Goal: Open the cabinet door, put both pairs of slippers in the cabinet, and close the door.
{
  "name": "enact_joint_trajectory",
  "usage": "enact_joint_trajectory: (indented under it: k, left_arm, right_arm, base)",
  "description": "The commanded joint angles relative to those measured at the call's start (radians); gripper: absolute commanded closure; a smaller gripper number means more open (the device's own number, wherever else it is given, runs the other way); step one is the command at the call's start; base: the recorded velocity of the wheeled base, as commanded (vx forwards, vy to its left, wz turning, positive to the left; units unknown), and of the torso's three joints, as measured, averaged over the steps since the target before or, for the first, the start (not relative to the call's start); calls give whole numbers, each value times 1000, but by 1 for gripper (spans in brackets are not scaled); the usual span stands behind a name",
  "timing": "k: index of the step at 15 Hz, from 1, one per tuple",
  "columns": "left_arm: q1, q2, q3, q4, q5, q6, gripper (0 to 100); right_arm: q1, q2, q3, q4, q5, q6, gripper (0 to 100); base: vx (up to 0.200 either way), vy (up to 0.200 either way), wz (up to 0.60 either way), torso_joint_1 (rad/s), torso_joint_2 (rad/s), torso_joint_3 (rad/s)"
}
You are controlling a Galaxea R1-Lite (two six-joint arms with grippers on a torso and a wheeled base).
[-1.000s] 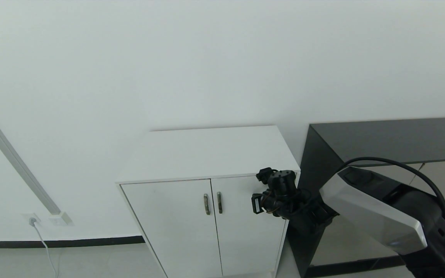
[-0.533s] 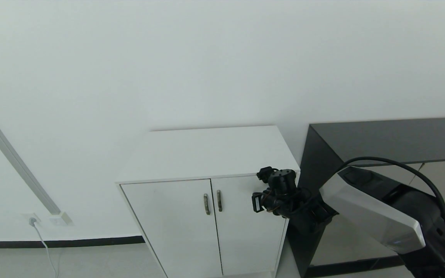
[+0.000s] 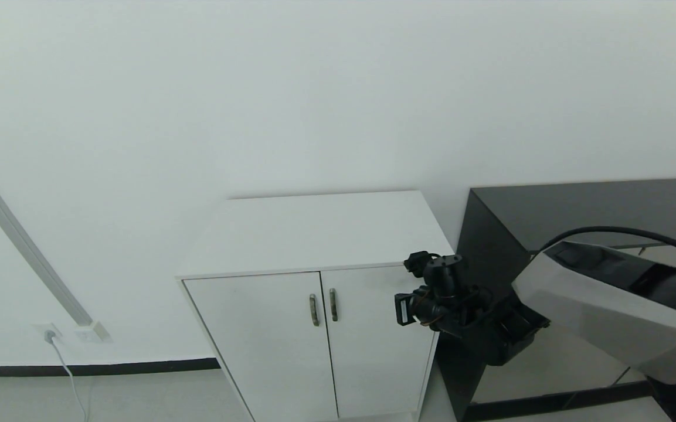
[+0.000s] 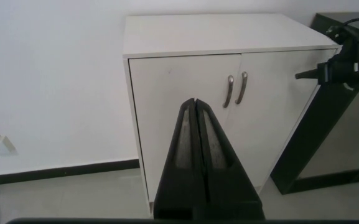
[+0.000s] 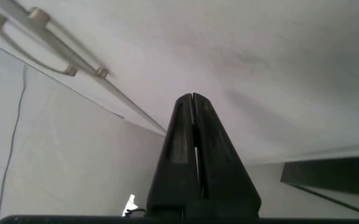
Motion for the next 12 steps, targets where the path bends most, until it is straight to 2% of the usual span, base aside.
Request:
enact_joint_trajectory:
  k: [1,3,5,12]
  left_arm:
    - [0,1,0,0,0,-1,100]
    - [0,1,0,0,0,-1,100]
    - [0,1,0,0,0,-1,100]
    - [0,1,0,0,0,1,100]
  right_arm:
    - [-8,-164,161,-33,-46,0,100]
    - [-26,-245,270,-58,-98,5,100]
    - [-77,-365,426,-107,-104,5,100]
    - [-358,-757,758,-93,-115,-4,100]
  base:
    - [0,0,0,0,0,0]
    - [0,0,0,0,0,0]
    - [0,0,0,0,0,0]
    - [0,0,0,0,0,0]
